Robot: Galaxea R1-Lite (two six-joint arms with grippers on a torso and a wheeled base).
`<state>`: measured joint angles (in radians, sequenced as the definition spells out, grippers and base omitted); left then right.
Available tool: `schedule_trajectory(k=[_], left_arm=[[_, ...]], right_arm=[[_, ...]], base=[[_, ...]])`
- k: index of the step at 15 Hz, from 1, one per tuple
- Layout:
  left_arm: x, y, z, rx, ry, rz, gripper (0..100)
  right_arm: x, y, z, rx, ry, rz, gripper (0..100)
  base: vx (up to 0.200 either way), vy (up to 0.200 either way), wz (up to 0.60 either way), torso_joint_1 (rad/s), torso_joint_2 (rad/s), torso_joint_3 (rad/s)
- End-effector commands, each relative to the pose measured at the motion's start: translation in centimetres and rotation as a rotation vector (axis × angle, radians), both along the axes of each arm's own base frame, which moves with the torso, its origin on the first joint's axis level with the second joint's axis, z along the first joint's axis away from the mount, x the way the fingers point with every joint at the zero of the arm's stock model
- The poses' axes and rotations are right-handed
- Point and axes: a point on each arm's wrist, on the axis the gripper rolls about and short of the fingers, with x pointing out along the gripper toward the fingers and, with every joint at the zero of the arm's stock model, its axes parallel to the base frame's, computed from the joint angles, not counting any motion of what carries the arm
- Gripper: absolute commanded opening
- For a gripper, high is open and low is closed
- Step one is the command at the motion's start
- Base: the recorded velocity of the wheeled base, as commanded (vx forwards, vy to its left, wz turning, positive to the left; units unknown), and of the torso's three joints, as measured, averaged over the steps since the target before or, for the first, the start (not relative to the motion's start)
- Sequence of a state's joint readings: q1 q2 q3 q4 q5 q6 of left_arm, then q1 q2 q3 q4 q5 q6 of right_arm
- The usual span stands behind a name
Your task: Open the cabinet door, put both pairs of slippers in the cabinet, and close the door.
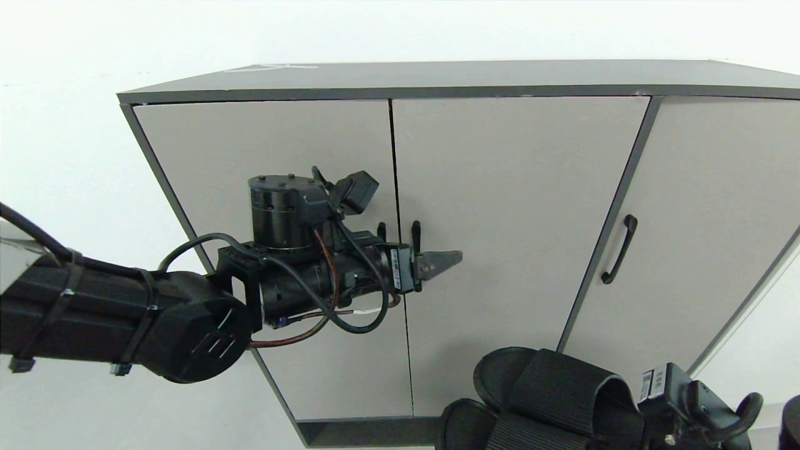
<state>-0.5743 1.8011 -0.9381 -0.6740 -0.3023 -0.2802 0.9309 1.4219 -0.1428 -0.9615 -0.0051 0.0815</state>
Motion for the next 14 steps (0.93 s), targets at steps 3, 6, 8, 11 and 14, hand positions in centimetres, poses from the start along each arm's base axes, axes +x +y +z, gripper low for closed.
schedule_trajectory(k=[3,6,8,11,14], left_arm=[[1.0,-0.7,-0.4,0.009,-0.009,-0.003,100],[1.2,-0.8,-0.3,0.007,-0.013,-0.003,0],[1.1,-0.7,-0.2,0.005,-0.015,-0.003,0],[0.5,-0.4,0.1,0.003,-0.018,-0.003,0],[-3.8,0.1,0.8,0.002,-0.016,-0.067,0]], right_arm=[[0.0,0.0,0.0,0.0,-0.003,0.0,0],[0.0,0.0,0.0,0.0,-0.002,0.001,0],[0.0,0.0,0.0,-0.001,-0.002,0.0,0],[0.0,0.0,0.0,-0.001,-0.002,0.0,0],[0.0,0.0,0.0,-0.002,-0.001,0.0,0]], base=[[0.0,0.0,0.0,0.0,0.0,0.0],[0.0,0.0,0.0,0.0,0.0,0.0],[0.0,0.0,0.0,0.0,0.0,0.0],[0.0,0.0,0.0,0.0,0.0,0.0],[0.0,0.0,0.0,0.0,0.0,0.0]])
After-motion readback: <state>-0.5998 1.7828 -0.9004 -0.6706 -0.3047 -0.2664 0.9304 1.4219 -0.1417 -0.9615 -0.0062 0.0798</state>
